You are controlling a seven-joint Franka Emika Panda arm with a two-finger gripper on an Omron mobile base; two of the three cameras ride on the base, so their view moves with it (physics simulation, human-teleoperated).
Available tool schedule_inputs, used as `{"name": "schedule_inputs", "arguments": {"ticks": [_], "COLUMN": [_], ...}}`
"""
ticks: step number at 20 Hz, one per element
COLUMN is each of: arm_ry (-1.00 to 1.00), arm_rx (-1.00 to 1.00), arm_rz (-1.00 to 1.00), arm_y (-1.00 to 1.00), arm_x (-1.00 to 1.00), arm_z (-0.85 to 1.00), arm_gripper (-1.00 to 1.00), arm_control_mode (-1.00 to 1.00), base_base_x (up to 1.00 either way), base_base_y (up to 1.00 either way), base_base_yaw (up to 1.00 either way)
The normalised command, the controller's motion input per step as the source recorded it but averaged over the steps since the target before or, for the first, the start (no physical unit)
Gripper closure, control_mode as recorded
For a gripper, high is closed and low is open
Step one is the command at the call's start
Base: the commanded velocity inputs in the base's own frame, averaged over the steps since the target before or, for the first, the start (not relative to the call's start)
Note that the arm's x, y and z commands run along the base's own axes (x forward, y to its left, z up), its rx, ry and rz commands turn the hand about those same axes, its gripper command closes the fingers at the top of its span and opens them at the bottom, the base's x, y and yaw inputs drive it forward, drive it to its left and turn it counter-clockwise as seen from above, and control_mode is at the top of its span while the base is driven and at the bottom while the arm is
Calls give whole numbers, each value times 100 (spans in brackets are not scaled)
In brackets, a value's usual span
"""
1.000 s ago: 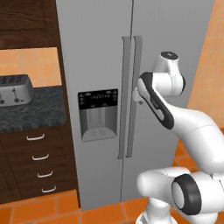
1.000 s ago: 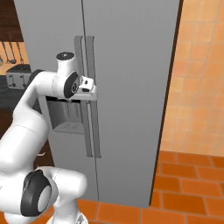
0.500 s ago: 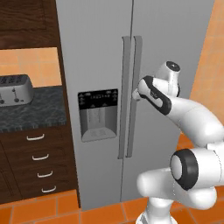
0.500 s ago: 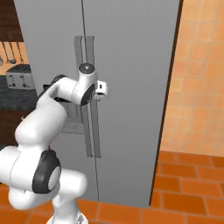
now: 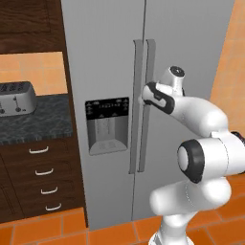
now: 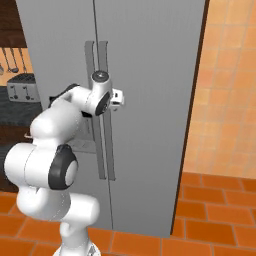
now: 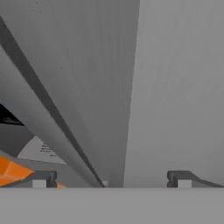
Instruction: Take the strawberry from the fridge and place it on top of the pancake, located on the dining counter.
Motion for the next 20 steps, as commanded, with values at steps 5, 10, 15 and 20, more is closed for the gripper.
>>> {"name": "schedule_inputs", "arguments": {"ticks": [5, 10, 15, 20], "arm_ry": [0, -19, -26, -49], "arm_rx": [-4, 0, 0, 2], "arm_rz": [-6, -5, -2, 0], "arm_y": [4, 0, 0, 0], "arm_x": [59, 32, 41, -46], "arm_z": [-4, -17, -15, -6], "arm_gripper": [-100, -100, -100, -100], "arm_control_mode": [-100, -100, -100, -100], "base_base_x": [0, 0, 0, 0], "base_base_y": [0, 0, 0, 0], "base_base_yaw": [0, 0, 0, 0]}}
